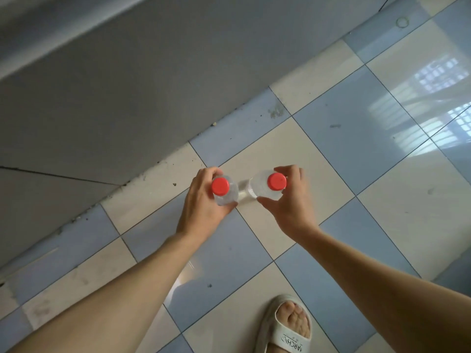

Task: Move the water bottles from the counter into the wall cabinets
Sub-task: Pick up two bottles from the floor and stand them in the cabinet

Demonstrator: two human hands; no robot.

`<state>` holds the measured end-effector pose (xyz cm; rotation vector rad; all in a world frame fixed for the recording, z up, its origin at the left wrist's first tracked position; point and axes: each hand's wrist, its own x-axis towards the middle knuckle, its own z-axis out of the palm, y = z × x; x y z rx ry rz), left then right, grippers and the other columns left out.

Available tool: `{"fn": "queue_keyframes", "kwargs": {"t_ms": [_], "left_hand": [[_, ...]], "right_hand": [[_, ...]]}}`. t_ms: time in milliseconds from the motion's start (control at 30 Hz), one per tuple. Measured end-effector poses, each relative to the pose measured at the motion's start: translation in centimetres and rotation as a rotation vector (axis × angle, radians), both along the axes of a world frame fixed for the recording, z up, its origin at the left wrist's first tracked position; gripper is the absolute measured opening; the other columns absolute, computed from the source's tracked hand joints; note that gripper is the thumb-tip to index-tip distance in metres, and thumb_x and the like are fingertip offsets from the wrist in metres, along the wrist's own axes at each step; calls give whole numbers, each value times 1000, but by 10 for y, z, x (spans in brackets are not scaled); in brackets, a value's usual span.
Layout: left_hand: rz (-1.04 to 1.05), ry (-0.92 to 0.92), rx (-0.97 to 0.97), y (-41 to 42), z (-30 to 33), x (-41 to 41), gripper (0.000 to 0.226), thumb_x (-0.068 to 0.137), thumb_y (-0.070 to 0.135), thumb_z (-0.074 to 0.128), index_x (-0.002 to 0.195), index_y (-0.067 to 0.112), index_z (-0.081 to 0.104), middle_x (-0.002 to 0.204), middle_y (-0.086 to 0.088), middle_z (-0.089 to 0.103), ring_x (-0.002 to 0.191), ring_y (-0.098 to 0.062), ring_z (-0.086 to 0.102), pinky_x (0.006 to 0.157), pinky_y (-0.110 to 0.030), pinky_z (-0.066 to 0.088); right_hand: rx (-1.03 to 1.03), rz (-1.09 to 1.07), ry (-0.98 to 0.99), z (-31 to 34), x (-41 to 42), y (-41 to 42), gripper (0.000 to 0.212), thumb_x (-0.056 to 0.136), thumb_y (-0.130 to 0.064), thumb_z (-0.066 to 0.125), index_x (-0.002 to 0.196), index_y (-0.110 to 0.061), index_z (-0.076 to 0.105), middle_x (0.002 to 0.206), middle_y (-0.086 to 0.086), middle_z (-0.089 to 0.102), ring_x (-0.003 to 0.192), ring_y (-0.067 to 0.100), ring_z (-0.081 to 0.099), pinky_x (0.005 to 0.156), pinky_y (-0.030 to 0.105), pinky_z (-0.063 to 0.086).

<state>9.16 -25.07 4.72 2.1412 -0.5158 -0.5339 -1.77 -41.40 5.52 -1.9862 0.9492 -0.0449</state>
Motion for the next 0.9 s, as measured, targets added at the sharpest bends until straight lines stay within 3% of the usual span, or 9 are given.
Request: {"fn": "queue_keyframes", "kwargs": {"t_ms": [67,133,233,333,433,567,667,800,900], "left_hand": [[-10,61,38,2,-2,1,61,63,24,92,106,31,50,104,11,63,94,-14,60,75,-22,48],[-24,130,75,3,-5,3,64,60,25,93,107,31,50,101,14,64,92,-9,62,72,-20,49],[14,260,92,3,-14,3,72,55,22,95,111,34,50,102,17,66,88,0,62,67,-10,45],[68,318,57,6,-27,0,70,55,24,92,109,43,51,100,22,66,88,3,62,68,-9,46],[92,323,16,6,-39,-3,67,57,24,89,106,53,52,102,29,65,92,7,62,69,-5,45],[88,292,-33,0,-49,-9,59,61,26,84,104,53,54,104,28,65,94,7,62,72,-4,43],[121,291,-53,2,-46,-11,60,65,23,88,105,53,55,103,27,66,94,6,63,72,-4,43],[176,285,-61,8,-23,-9,63,66,19,92,107,50,56,101,26,68,93,3,64,74,-6,45],[177,275,-50,12,15,-3,63,67,21,92,111,49,56,101,28,67,96,3,64,74,-6,47]], "right_hand": [[11,8,-12,0,3,-5,58,75,-19,87,117,-26,49,119,-6,48,101,7,50,84,22,48],[30,10,-3,-1,6,-8,61,73,-20,88,118,-28,48,120,-6,48,106,13,53,89,33,52],[87,24,61,-10,7,-10,74,69,-22,92,128,-24,47,126,-5,49,113,15,52,96,37,51],[279,-34,67,-26,5,-13,88,68,-14,92,141,-19,43,133,-1,55,119,20,54,101,41,49],[393,-55,34,-48,5,-12,72,73,-5,87,135,-20,52,125,-3,65,115,18,59,97,34,50],[444,-111,-17,-63,7,-7,54,78,-3,82,124,-19,61,112,-5,72,104,7,65,82,21,53],[463,-136,-32,-57,8,-1,54,80,-3,81,127,-19,58,116,-1,71,108,13,65,86,23,55],[458,-125,-12,-26,7,5,58,79,-4,82,130,-18,58,115,-7,71,105,9,65,73,9,51],[418,-78,-3,14,8,5,59,78,-9,84,131,-21,59,117,-8,70,107,7,64,75,9,49]]}}
